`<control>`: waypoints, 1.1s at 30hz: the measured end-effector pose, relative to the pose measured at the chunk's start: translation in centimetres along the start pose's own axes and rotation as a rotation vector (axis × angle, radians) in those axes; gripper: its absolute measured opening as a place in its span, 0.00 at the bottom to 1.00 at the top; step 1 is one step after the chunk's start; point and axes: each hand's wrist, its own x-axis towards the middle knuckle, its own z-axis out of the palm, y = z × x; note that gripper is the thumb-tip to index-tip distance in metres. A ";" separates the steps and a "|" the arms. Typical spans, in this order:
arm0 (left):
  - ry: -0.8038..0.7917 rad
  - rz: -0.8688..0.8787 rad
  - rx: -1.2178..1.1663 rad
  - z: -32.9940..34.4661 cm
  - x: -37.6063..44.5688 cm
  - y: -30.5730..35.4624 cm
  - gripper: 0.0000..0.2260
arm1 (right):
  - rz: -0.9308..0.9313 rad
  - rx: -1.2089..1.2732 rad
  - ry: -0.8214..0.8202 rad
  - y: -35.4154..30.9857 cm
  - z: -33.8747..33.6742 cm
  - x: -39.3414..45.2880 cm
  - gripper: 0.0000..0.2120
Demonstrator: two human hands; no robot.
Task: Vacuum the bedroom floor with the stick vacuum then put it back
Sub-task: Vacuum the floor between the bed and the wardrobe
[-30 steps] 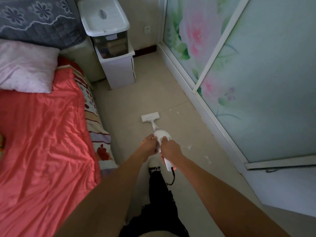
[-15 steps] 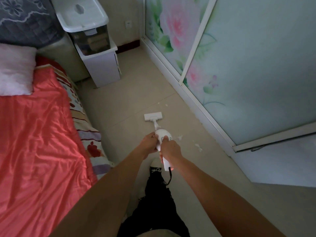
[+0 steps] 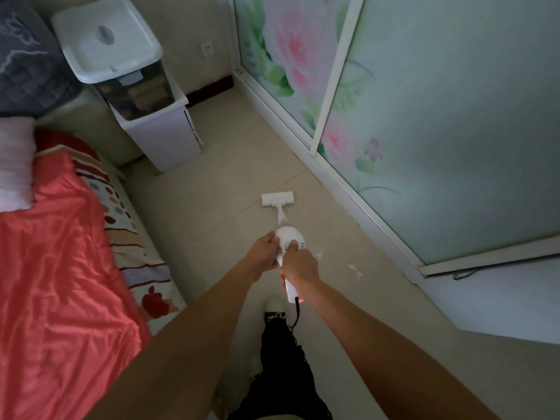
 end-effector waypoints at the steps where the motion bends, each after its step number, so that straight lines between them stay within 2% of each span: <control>1: 0.000 -0.003 0.003 -0.1 0.3 0.9 0.18 | 0.015 0.014 0.012 -0.6 -0.3 0.7 0.25; 5: 0.000 -0.008 -0.023 -0.6 2.6 3.8 0.19 | 0.059 0.053 0.063 -3.7 -1.1 3.0 0.28; 15: 0.060 0.015 -0.150 -3.0 6.5 9.6 0.17 | 0.039 0.059 0.048 -10.4 -2.0 6.9 0.28; 24: 0.066 0.049 -0.194 -3.5 8.7 12.4 0.17 | -0.065 -0.058 0.040 -13.1 -3.0 9.1 0.27; 33: 0.014 0.022 -0.187 -1.9 11.4 13.1 0.20 | -0.015 -0.028 0.062 -13.1 -4.3 12.1 0.28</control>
